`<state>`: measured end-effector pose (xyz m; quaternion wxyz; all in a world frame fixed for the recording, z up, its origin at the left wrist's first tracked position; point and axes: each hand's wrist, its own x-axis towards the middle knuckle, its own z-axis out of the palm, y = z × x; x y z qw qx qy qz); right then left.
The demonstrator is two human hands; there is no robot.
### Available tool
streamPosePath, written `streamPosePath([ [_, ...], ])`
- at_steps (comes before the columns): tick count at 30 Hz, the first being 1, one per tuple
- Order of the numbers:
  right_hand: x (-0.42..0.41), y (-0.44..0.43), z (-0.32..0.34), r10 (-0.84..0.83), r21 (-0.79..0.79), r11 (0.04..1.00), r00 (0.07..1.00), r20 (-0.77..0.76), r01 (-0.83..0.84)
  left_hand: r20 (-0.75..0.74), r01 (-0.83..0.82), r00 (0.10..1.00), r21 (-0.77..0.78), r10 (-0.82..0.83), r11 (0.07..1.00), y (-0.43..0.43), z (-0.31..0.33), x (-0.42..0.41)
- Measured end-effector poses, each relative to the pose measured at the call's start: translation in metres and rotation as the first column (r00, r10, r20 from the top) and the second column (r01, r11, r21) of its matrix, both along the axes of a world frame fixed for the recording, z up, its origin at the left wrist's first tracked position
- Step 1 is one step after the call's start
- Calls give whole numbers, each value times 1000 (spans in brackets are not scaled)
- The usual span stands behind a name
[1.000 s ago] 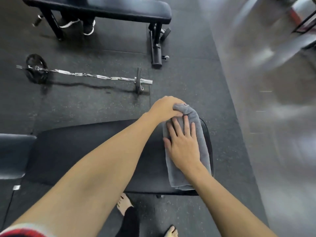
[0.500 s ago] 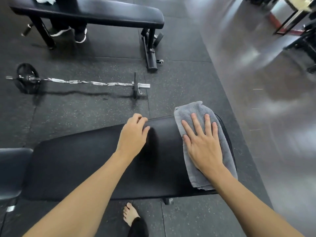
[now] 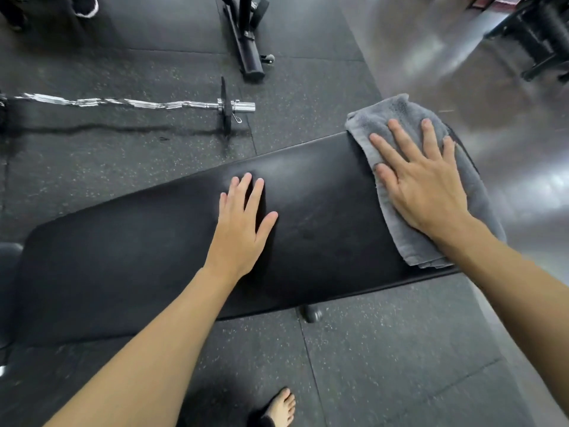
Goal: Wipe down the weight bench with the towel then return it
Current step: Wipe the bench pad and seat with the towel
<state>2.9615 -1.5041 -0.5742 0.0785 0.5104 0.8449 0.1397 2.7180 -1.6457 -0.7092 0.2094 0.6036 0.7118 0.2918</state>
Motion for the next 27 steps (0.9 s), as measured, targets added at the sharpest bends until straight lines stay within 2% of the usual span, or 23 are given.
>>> streamPosePath([
  [3,-9,-13,-7,-51,17,999,998,-32,52,120,-30,992,40,25,999,-19,-9,-18],
  [4,-14,-19,-10,-62,21,998,997,-35,63,119,-43,992,42,38,998,-29,-14,-27],
  [10,-57,-60,-34,-90,-10,996,996,-18,90,-131,-67,990,-81,56,995,-71,-56,-82],
  [12,-75,-72,-47,-72,-25,997,997,-12,72,-174,-55,984,-75,42,996,-75,-68,-88],
  [20,-167,-136,-115,134,-142,981,991,2,-132,-159,-80,984,-28,75,996,-73,-78,-85],
  [27,-160,-132,-117,56,-92,994,998,-38,-59,-122,-111,987,-7,109,994,-72,-77,-83],
])
